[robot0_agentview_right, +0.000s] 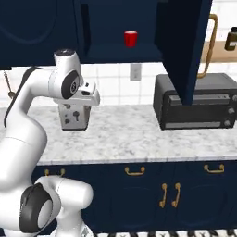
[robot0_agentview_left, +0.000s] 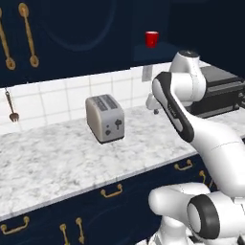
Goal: Gather all objects into one cabinet and sort the glasses and bowls to opposite sides.
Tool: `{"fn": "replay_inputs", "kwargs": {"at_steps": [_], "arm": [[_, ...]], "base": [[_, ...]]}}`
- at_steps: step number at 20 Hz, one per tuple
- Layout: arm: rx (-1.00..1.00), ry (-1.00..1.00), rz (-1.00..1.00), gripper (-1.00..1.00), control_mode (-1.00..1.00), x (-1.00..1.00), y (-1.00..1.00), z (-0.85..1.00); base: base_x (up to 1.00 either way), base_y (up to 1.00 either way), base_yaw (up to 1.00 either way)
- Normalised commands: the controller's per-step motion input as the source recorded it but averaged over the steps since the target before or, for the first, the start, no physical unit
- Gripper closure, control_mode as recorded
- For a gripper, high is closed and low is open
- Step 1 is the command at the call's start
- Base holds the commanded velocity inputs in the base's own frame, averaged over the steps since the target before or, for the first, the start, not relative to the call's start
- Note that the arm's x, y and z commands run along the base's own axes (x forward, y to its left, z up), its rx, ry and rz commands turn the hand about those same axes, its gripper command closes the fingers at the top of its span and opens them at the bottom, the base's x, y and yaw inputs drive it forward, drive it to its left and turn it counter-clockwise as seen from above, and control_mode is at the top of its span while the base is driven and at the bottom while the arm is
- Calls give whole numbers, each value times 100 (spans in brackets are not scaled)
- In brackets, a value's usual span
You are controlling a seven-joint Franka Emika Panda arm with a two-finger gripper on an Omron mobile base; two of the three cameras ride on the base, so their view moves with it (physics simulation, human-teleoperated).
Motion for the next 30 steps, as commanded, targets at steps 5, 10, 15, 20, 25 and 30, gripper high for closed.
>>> {"fn": "replay_inputs", "kwargs": {"at_steps": [5,10,15,20,25,30], "arm": [[0,0,0,-100,100,0,0,0],[0,0,0,-100,100,0,0,0],[0,0,0,-100,100,0,0,0],[0,0,0,-100,100,0,0,0],[0,0,0,-100,100,0,0,0],[0,0,0,-100,100,0,0,0]], "base": [[19,-81,8],[33,0,0],[100,0,2],[64,0,2],[0,0,0],[0,-4,0]]}}
